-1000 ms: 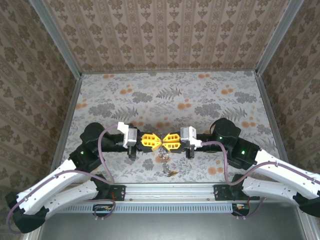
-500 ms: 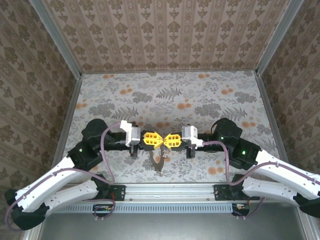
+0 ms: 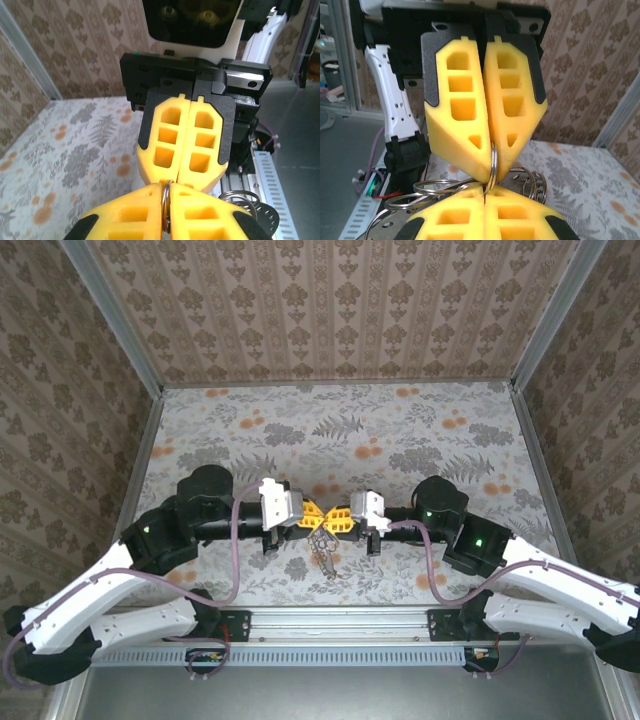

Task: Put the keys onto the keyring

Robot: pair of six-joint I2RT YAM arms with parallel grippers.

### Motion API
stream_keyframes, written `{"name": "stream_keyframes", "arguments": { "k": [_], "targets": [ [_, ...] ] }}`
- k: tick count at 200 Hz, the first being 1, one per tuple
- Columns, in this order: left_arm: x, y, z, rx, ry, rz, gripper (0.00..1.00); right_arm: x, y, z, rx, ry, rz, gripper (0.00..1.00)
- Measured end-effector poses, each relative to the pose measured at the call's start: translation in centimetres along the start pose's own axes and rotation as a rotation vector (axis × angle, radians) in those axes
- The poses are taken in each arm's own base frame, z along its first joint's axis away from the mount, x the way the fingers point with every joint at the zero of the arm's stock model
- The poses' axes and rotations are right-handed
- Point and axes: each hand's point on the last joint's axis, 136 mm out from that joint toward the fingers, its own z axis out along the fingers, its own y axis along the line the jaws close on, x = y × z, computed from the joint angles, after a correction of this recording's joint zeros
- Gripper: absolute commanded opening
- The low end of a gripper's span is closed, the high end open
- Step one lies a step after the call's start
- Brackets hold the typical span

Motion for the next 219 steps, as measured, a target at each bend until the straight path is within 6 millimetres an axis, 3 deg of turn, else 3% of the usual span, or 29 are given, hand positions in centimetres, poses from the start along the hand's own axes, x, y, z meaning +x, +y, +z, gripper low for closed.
{"name": "stream_keyframes", "arguments": {
  "k": [42, 67, 76, 131, 175, 200, 219],
  "targets": [
    [1.3, 0.1, 0.5, -0.002, 0.077, -0.001, 0.00, 1.6, -0.2, 0.1, 0.013, 0.064, 0.016, 0.00],
    [1.3, -0.1, 0.4, -0.002, 0.044, 0.011, 0.00, 1.6, -0.1, 0.1, 0.011, 0.064, 0.016, 0.00],
    [1.3, -0.3, 0.3, 0.001, 0.021, 0.016, 0.00, 1.5, 0.0, 0.1, 0.006, 0.058, 0.014, 0.05],
    [-0.5, -1.7, -1.1, 0.055, -0.191, 0.028, 0.00, -0.1, 1.2, -0.1, -0.058, -0.017, -0.012, 0.22],
    [-2.2, -2.2, -1.4, 0.116, -0.302, 0.033, 0.00, -1.2, 1.8, -0.3, -0.096, -0.066, -0.028, 0.24],
    [-2.1, -1.4, -1.2, 0.087, -0.317, 0.024, 0.00, -1.2, 1.4, -0.3, -0.070, -0.064, -0.026, 0.25],
    [-1.1, 0.4, -1.0, -0.006, -0.267, -0.011, 0.00, -0.5, -0.3, -0.2, 0.033, -0.026, -0.004, 0.34]
  ]
}}
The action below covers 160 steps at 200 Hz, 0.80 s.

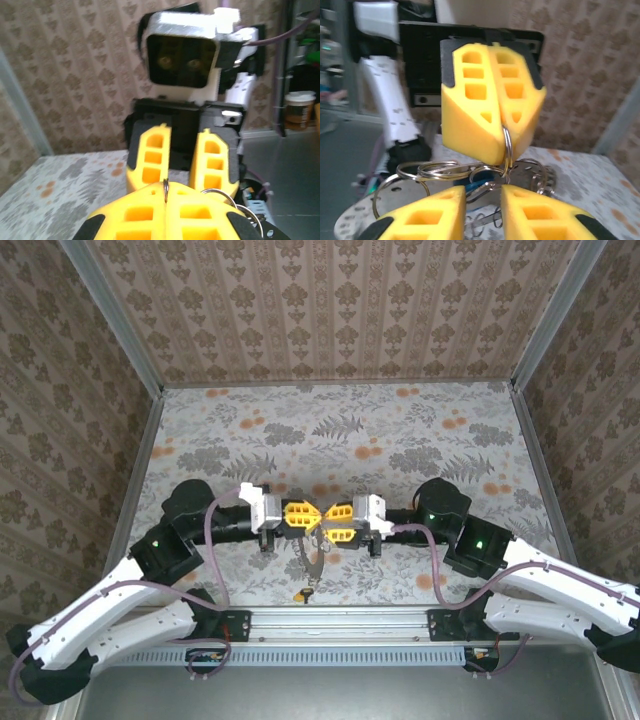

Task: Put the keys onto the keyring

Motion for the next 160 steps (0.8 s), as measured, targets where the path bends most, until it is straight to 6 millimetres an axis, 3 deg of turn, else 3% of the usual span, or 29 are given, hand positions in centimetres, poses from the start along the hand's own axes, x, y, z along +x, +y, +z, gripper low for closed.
{"name": "stream_keyframes", "arguments": {
  "k": [29, 55, 74, 117, 160],
  "targets": [
    [3.5, 2.9, -0.1, -0.147, 0.168, -0.068, 0.00, 2.6, -4.1, -1.1, 0.247, 0.087, 0.065, 0.47],
    [7.8, 4.3, -0.4, -0.230, 0.329, -0.130, 0.00, 6.6, -8.6, -3.7, 0.489, 0.165, 0.181, 0.62],
    [10.6, 5.1, -0.8, -0.282, 0.416, -0.167, 0.00, 9.5, -10.6, -5.5, 0.612, 0.210, 0.265, 0.68],
    [16.3, 7.1, -0.8, -0.370, 0.582, -0.285, 0.00, 14.0, -11.3, -7.0, 0.697, 0.279, 0.363, 0.78],
    [22.7, 9.6, 1.7, -0.410, 0.760, -0.408, 0.00, 16.5, -11.9, -7.8, 0.743, 0.307, 0.410, 0.91]
  ]
}}
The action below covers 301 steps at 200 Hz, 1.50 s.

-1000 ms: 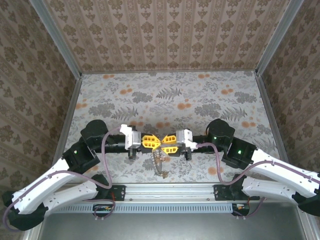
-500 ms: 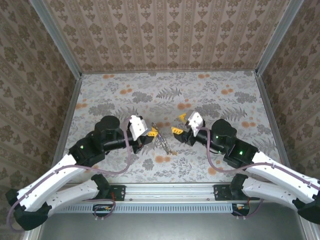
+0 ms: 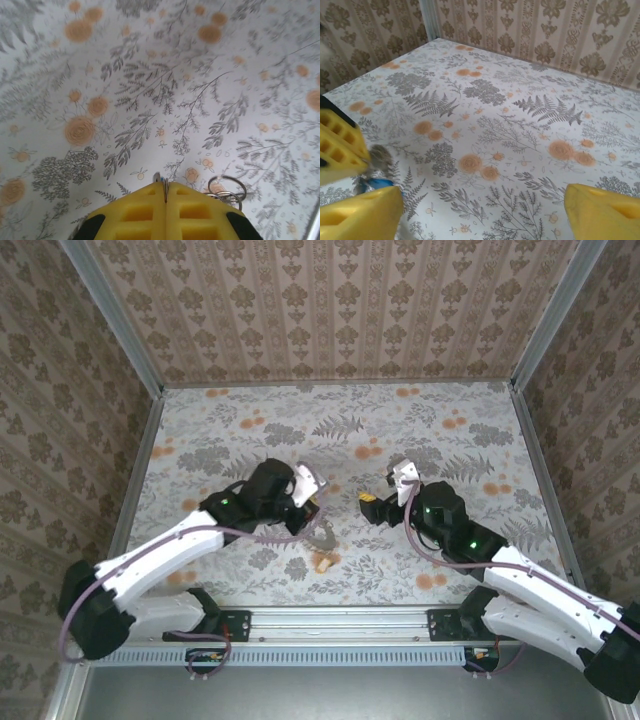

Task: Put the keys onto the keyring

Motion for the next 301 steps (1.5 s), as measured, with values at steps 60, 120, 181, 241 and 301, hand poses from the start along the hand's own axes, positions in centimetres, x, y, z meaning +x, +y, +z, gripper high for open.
{"name": "stream_keyframes", "arguments": {
  "k": [60, 120, 181, 241, 301],
  "targets": [
    [-1.0, 3.8, 8.0, -0.004, 0.077, -0.128, 0.00, -0.4, -1.6, 0.1, 0.050, -0.016, 0.018, 1.00],
    [-0.5, 6.1, 13.1, 0.030, 0.130, -0.232, 0.28, 0.3, -3.8, 0.3, 0.116, -0.026, 0.036, 1.00],
    [-4.0, 6.0, 5.1, -0.055, -0.023, -0.200, 1.00, -0.4, -6.1, -0.8, 0.184, -0.054, 0.060, 1.00],
    [1.0, 12.0, -10.3, -0.510, -0.327, -0.277, 1.00, 2.7, -12.9, -1.4, 0.406, -0.026, 0.107, 1.00],
    [11.8, 21.6, -10.6, -0.905, -0.206, -0.502, 1.00, 9.3, -18.1, 0.1, 0.541, 0.090, 0.098, 1.00]
  ]
}}
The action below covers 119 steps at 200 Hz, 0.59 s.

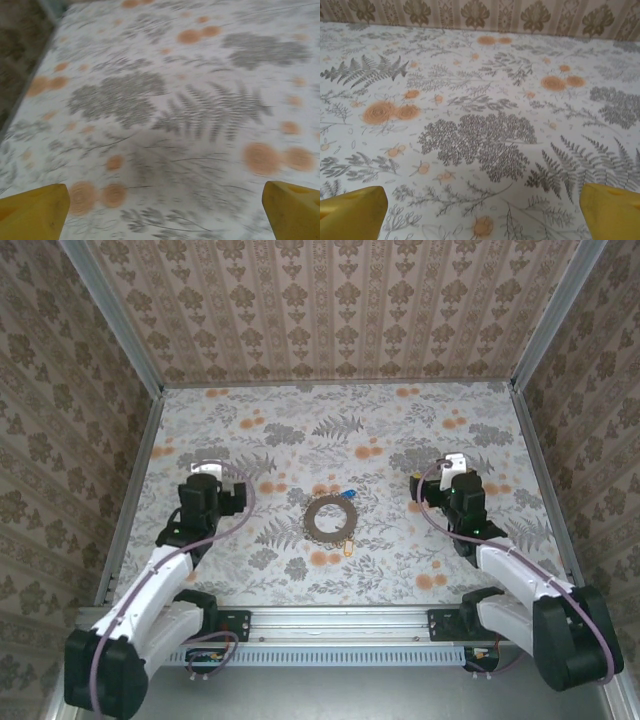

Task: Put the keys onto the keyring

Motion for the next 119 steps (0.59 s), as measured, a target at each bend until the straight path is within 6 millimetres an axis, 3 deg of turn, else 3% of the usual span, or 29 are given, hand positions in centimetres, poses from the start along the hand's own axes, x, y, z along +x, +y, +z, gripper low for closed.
{"name": "stream_keyframes", "arguments": {
  "k": [46, 67, 92, 109, 119],
  "targets": [
    [-0.3, 3.4, 4.4, -0.121, -0.096, -0.054, 1.00, 1.9, -0.4, 3.3, 0.045, 0.000, -0.077, 1.00],
    [0.4, 3.1, 6.6, -0.113, -0.086, 0.002, 1.00, 3.3, -1.5, 4.7, 0.074, 0.021, -0.063, 1.00],
    [1.5, 3.0, 9.7, -0.083, -0.103, 0.021, 1.00, 4.6, -4.4, 6.1, 0.131, 0.057, 0.011, 1.00],
    [3.5, 3.0, 10.9, -0.056, -0.054, 0.021, 1.00, 3.9, -4.7, 6.4, 0.134, 0.041, 0.038, 1.00],
    [3.4, 3.1, 11.0, -0.048, -0.062, 0.015, 1.00, 3.3, -4.7, 6.6, 0.127, 0.026, 0.047, 1.00]
  ]
}}
